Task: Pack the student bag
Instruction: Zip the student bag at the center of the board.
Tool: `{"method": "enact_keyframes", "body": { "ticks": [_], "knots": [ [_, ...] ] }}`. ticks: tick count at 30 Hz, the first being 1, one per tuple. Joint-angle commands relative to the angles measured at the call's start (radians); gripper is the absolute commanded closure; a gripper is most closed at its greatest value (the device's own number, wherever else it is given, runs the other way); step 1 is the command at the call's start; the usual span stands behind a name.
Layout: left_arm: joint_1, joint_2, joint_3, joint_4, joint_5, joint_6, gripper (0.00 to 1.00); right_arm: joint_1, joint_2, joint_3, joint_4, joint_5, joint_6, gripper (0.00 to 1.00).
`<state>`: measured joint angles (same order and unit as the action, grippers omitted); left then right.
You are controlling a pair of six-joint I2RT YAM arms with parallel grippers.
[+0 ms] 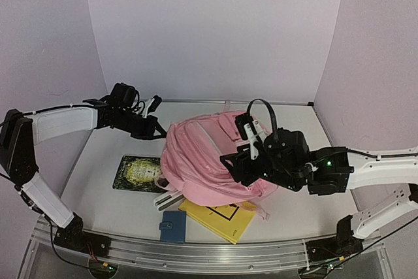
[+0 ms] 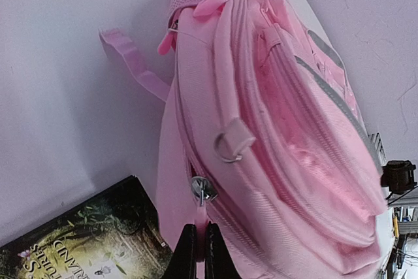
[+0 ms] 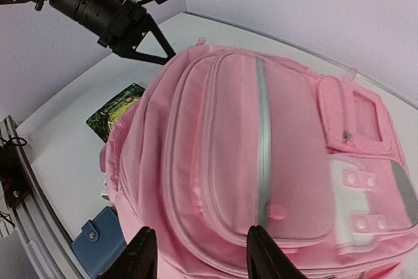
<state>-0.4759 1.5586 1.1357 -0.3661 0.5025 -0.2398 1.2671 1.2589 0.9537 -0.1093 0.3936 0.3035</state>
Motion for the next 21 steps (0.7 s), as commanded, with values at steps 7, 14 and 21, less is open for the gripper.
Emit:
{"method": "enact_keyframes", "body": {
  "ticks": [7, 14, 21],
  "knots": [
    [-0.037, -0.230, -0.083, 0.111, 0.054, -0.040, 1.00, 0.006, 0.248, 0.296, -0.052, -0.008, 0.072, 0.15],
    [-0.057, -0.255, -0.090, 0.108, 0.040, -0.056, 1.00, 0.025, 0.467, 0.499, -0.101, -0.053, 0.043, 0.20],
    [-0.080, -0.263, -0.079, 0.090, 0.023, -0.062, 1.00, 0.035, 0.581, 0.608, -0.144, -0.032, 0.009, 0.33]
  ]
}}
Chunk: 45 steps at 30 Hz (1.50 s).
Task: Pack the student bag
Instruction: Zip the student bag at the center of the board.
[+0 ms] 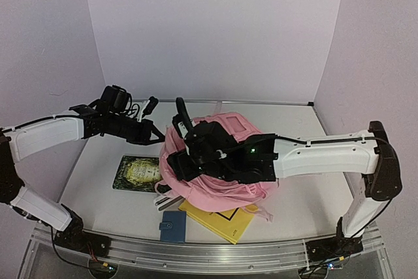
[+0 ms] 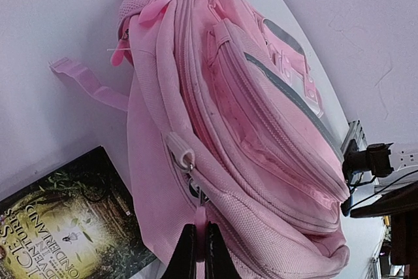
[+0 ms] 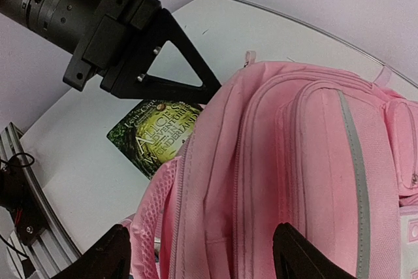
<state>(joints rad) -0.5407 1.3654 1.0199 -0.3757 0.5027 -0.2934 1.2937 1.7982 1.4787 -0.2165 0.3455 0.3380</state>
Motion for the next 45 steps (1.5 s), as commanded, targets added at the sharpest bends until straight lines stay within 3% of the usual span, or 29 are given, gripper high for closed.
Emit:
{"method": "enact_keyframes", "body": {
  "ticks": [1, 8, 14, 22, 28, 34, 45],
  "knots": [
    [-0.017, -0.071, 0.039, 0.098, 0.021, -0.010, 1.00, 0.009, 0.052, 0.090, -0.045, 0.027, -0.029, 0.34],
    [-0.035, -0.077, 0.052, 0.104, 0.020, -0.019, 1.00, 0.012, 0.137, 0.162, -0.103, 0.115, -0.050, 0.50],
    [-0.035, -0.079, 0.060, 0.096, -0.050, -0.028, 1.00, 0.015, 0.085, 0.150, -0.106, 0.150, -0.063, 0.99],
    [0.052, -0.060, -0.002, 0.161, -0.105, -0.111, 1.00, 0.015, -0.186, 0.016, -0.109, 0.035, -0.166, 1.00],
    [0.079, 0.027, 0.004, 0.215, -0.081, -0.148, 1.00, 0.015, -0.369, -0.054, -0.133, -0.159, -0.197, 1.00],
    [0.082, 0.124, 0.027, 0.260, -0.072, -0.163, 1.00, 0.015, -0.530, -0.055, -0.132, -0.260, -0.193, 1.00],
    [0.084, 0.342, 0.061, 0.310, -0.040, -0.179, 1.00, 0.015, -0.632, -0.061, -0.133, -0.290, -0.184, 1.00]
  ]
}}
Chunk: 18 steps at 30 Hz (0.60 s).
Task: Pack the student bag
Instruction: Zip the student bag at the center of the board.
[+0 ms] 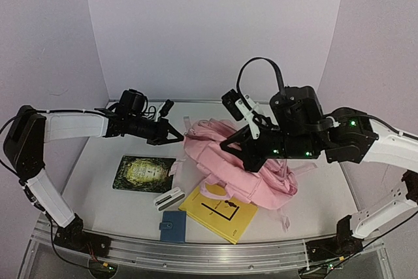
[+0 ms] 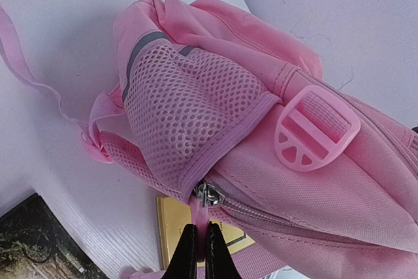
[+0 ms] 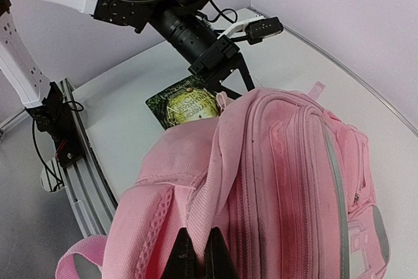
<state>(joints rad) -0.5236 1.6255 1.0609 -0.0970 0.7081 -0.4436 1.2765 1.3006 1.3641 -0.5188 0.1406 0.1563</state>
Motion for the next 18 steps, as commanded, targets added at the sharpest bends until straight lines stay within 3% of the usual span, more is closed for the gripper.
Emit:
{"method": "enact_keyframes", "body": {
  "ticks": [1, 7, 9, 11, 15, 18],
  "knots": [
    [0.067, 0.084, 0.022, 0.037, -0.241, -0.031, 1.00, 0.031, -0.129, 0.051, 0.169, -0.077, 0.000, 1.00],
    [0.066, 0.047, 0.056, 0.036, -0.254, -0.006, 1.00, 0.032, 0.008, 0.048, 0.169, 0.149, 0.043, 1.00],
    [0.067, 0.038, 0.082, 0.015, -0.273, 0.006, 0.95, 0.032, 0.102, 0.071, 0.176, 0.264, 0.084, 1.00],
    [0.070, 0.025, 0.110, -0.011, -0.307, 0.013, 0.82, 0.032, 0.238, 0.130, 0.174, 0.364, 0.131, 1.00],
    [0.086, -0.063, 0.104, -0.054, -0.416, 0.009, 0.46, 0.030, 0.460, 0.268, 0.170, 0.487, 0.192, 1.00],
    [0.098, -0.173, 0.044, -0.101, -0.533, -0.009, 0.29, 0.030, 0.603, 0.386, 0.171, 0.569, 0.199, 1.00]
  ]
}}
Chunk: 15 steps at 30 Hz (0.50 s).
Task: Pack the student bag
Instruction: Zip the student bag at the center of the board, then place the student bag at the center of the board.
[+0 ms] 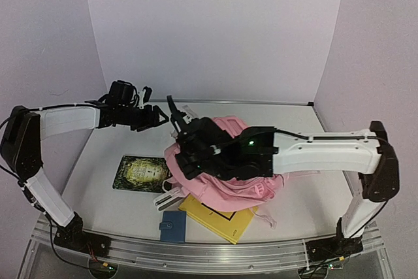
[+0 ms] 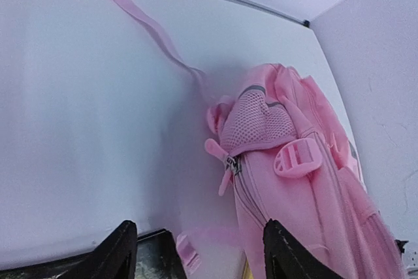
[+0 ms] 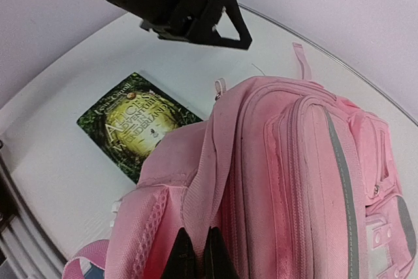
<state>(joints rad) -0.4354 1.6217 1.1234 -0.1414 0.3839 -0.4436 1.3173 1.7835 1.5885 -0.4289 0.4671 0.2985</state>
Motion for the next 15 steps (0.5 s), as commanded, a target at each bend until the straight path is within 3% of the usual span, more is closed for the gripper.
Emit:
{"method": "enact_keyframes", "body": {
  "ticks": [1, 7, 9, 10, 13, 15],
  "knots": [
    [0.015, -0.206, -0.042, -0.072, -0.242, -0.014, 0.25, -0.012, 0.168, 0.201, 0.081, 0.271, 0.055, 1.00],
    [0.021, -0.406, -0.178, -0.217, -0.346, -0.064, 0.12, -0.085, 0.409, 0.426, 0.082, 0.200, 0.066, 0.99],
    [0.021, -0.477, -0.229, -0.238, -0.332, -0.086, 0.10, -0.111, 0.471, 0.493, 0.084, 0.152, 0.052, 0.90],
    [0.020, -0.516, -0.256, -0.243, -0.322, -0.099, 0.09, -0.119, 0.494, 0.523, 0.084, 0.124, 0.045, 0.81],
    [0.020, -0.596, -0.318, -0.243, -0.267, -0.144, 0.07, -0.128, 0.497, 0.546, 0.085, 0.063, 0.028, 0.39],
    [0.020, -0.624, -0.352, -0.229, -0.221, -0.175, 0.05, -0.128, 0.450, 0.513, 0.089, 0.044, 0.022, 0.17]
  ]
}}
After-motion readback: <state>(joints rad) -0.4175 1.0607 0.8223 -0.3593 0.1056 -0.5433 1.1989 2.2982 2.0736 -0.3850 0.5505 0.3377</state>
